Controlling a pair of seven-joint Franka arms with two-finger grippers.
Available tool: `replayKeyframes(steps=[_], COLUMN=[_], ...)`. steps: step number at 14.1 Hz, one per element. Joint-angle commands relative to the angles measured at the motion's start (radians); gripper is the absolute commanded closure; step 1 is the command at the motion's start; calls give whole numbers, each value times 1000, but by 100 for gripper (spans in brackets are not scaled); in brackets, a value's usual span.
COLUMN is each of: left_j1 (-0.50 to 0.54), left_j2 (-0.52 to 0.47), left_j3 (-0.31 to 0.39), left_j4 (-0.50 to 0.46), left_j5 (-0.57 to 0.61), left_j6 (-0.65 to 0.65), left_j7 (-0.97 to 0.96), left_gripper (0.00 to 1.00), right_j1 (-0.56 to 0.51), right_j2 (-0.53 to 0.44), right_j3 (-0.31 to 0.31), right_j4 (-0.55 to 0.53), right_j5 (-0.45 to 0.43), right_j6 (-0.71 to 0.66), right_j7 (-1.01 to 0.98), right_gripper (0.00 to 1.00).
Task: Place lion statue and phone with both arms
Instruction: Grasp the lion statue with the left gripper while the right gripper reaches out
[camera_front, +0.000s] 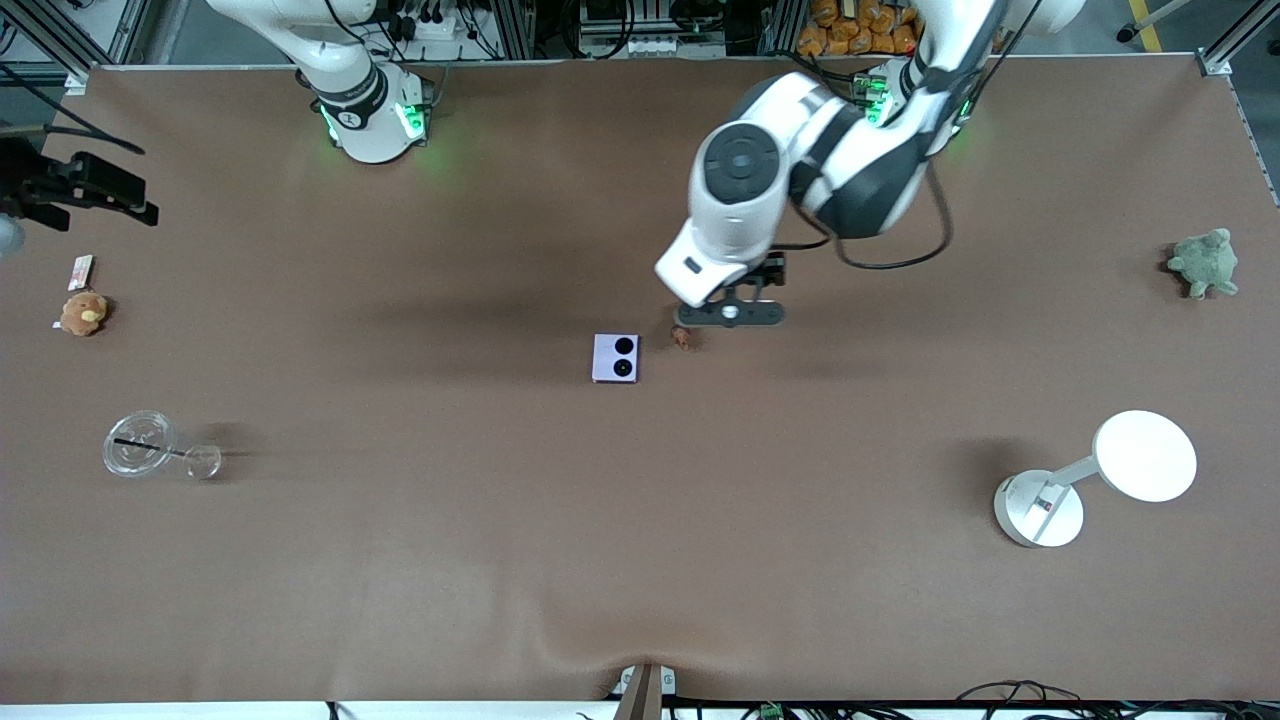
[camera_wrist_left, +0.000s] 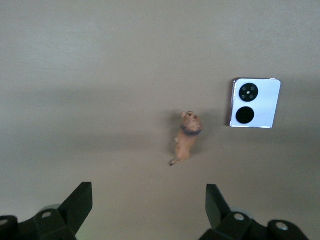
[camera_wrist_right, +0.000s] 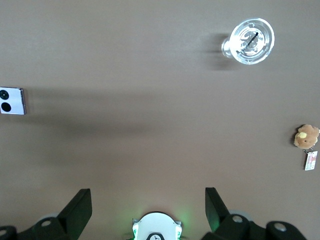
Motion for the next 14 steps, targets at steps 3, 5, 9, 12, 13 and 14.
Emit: replayKeyframes(steps=[3, 5, 9, 12, 13, 14], left_j1=[-53, -57, -60, -59, -60, -59], left_j2=[25, 73, 145, 185, 194, 202], left_j3=[4, 4, 8, 7, 8, 8], left_j4=[-166, -166, -161, -160, -158, -158], left_j5=[77, 81, 82, 113, 117, 117], left_j6=[285, 326, 427, 467, 469, 469], left_j7=[-124, -124, -121, -123, -123, -123], left_gripper=[0, 0, 0, 0, 0, 0], right_j1=[-22, -17, -23, -22, -16, -16], right_j2=[21, 48, 136, 159, 163, 171], right_j3=[14, 14, 14, 14, 14, 14], right_j4=[27, 24, 24, 27, 22, 21], right_j5=[12, 9, 4, 4, 4, 4], right_j6=[-3, -7, -7, -3, -1, 2], right_j7=[-9, -12, -10, -12, -4, -4], right_gripper=[0, 0, 0, 0, 0, 0])
